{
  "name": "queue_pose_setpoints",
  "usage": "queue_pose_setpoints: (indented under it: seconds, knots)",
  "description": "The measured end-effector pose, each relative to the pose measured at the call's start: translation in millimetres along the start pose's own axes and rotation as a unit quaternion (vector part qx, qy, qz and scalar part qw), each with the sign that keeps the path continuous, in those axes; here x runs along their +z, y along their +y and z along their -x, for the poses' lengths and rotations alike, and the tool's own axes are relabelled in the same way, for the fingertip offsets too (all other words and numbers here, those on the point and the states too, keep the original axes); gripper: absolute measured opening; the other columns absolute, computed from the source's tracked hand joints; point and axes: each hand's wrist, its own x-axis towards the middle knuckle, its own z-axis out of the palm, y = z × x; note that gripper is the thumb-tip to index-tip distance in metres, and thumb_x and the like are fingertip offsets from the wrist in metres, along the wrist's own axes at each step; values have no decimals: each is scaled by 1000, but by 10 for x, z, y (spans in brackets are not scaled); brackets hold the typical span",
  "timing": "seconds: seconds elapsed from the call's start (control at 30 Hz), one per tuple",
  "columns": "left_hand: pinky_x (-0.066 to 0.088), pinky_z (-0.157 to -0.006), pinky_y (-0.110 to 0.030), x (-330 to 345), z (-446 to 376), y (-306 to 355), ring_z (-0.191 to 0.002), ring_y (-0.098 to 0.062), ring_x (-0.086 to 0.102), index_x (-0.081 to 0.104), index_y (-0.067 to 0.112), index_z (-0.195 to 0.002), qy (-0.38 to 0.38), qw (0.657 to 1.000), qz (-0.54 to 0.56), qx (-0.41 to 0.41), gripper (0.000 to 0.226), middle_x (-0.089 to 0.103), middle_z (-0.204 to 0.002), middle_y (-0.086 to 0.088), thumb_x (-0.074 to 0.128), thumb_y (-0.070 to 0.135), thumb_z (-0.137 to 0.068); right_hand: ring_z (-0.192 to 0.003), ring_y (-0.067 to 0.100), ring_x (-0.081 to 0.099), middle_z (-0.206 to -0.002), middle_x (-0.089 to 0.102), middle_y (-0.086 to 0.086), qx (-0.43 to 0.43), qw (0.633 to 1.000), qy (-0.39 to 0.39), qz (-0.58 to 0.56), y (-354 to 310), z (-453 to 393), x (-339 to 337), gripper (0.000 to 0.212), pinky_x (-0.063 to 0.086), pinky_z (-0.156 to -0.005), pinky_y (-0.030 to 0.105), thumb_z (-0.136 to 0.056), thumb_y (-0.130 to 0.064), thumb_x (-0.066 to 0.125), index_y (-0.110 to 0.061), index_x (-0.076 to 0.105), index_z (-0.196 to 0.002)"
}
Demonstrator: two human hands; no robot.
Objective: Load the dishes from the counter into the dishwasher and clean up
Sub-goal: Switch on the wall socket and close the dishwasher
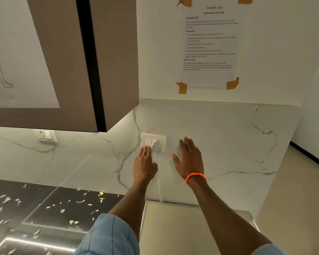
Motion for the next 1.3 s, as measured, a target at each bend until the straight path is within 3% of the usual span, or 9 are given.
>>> queue_pose_setpoints:
  seconds: [0.47,0.6,1.07,1.3]
  knots:
    - [16,-125,-41,134,-317,-254,-157,-22,-6,1,21,-163,-14,1000,-12,-19,92,-1,-171,1,61,20,-93,-153,22,12,-166,16,5,5,1000,-28,-4,107,-112,196,66,21,-123,40,-102,-50,40,-17,24,-156]
    - [25,-122,-44,196,-240,-258,-157,-22,-8,-3,24,-163,-7,1000,-1,-11,92,-4,-171,3,57,19,-94,-153,22,14,-165,18,5,5,999,-35,-13,94,-59,239,64,23,-123,40,-102,-49,42,-17,26,-156]
    - [30,-121,-44,266,-187,-215,-156,-24,-12,-8,24,-162,-60,998,-10,0,93,-12,-170,4,57,20,-95,-153,21,14,-165,20,5,10,999,-33,-13,260,-21,137,61,21,-122,37,-102,-47,41,-17,30,-154]
    - [31,-121,-44,219,-123,-267,-157,-26,-4,-1,19,-163,-60,998,-3,-26,94,-2,-171,-1,61,25,-94,-153,21,14,-165,20,4,7,999,-34,-29,208,42,121,61,21,-123,37,-102,-47,42,-17,30,-154]
